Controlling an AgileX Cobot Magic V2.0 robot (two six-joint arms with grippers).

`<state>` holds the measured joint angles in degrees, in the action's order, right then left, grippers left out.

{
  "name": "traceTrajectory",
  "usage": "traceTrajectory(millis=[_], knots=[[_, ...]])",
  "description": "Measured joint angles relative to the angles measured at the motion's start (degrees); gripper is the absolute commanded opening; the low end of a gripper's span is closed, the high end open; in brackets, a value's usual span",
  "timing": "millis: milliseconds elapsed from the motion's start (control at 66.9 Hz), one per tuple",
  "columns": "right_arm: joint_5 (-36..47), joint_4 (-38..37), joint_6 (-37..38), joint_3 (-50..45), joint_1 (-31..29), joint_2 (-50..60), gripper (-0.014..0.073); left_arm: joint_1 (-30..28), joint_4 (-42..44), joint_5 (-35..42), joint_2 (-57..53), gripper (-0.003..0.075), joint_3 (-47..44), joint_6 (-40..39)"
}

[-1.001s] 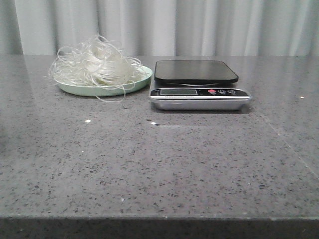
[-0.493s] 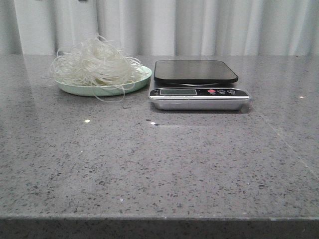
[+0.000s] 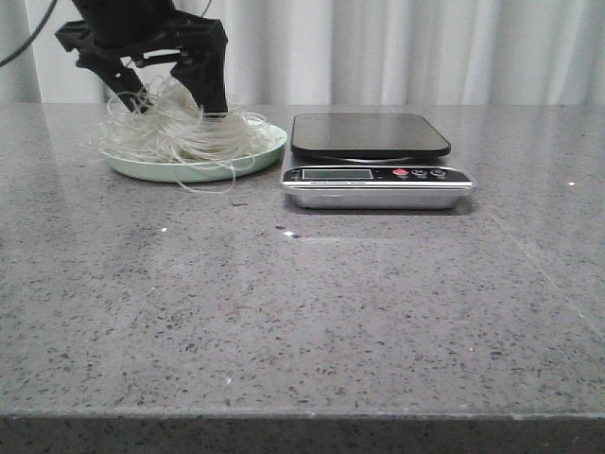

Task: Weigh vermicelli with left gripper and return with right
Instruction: 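Lower the left gripper onto the vermicelli pile and close on it, then lift the vermicelli with the left gripper and carry it over the scale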

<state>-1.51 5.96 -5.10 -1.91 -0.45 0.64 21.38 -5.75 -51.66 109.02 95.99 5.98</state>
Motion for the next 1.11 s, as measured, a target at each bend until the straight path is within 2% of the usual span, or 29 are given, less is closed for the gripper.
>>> traceTrajectory(millis=[45,120,209,299,478,687,1105], knots=[[0.0,0.0,0.0,0.0,0.0,0.0,0.0178,0.0,0.0,-1.34,0.77,0.0338,1.04,0.0],[0.0,0.0,0.0,0.0,0.0,0.0,0.0178,0.0,0.0,-4.41,2.32,0.0117,3.36,0.0],[0.0,0.0,0.0,0.0,0.0,0.0,0.0178,0.0,0.11,-6.72,3.41,0.0159,6.09,0.0],[0.0,0.0,0.0,0.0,0.0,0.0,0.0178,0.0,0.11,-9.76,4.22,0.0125,9.1,0.0],[0.0,0.0,0.0,0.0,0.0,0.0,0.0178,0.15,-0.2,-14.94,5.46,0.0127,18.18,0.0],[0.0,0.0,0.0,0.0,0.0,0.0,0.0178,2.04,-3.59,-15.25,5.46,0.0127,28.73,0.0],[0.0,0.0,0.0,0.0,0.0,0.0,0.0178,11.87,-4.85,-11.4,9.85,0.013,30.83,0.11]])
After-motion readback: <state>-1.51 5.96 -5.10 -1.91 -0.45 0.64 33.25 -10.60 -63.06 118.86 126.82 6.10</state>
